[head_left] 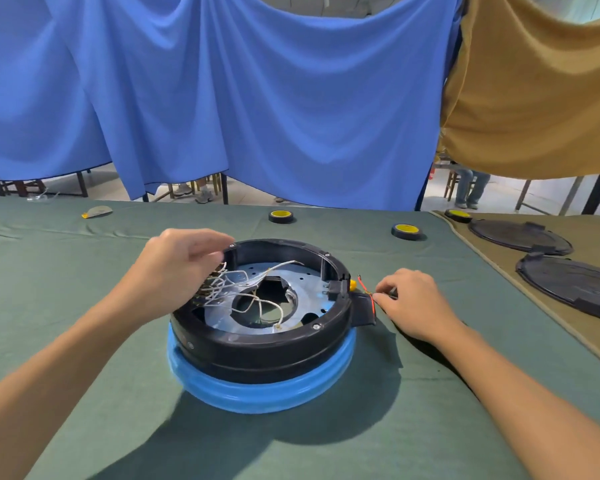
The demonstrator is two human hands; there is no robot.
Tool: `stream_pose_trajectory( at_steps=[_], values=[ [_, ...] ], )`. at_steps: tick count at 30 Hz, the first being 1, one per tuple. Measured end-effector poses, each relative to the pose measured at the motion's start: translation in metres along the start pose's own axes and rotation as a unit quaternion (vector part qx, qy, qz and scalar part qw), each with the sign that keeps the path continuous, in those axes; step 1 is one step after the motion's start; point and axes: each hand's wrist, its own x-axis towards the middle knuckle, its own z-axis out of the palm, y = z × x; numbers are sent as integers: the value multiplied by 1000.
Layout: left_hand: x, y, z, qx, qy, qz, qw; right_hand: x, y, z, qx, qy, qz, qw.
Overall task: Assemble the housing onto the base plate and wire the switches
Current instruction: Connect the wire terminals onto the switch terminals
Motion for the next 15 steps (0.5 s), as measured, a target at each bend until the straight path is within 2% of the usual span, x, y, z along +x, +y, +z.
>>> stream_pose_trajectory(
  at_steps=[3,6,9,15],
  values=[
    [-1,29,8,13,-70,78,994,1,-1,0,5,11,0,1000],
    [-7,45,25,142,-162,147,965,0,-2,2,5,15,-1,1000],
    [-9,44,35,160,-212,133,955,-2,-2,3,7,19,-4,1000],
    [-11,39,39,136,-251,108,952,-3,-7,4,8,50,11,999]
  ],
)
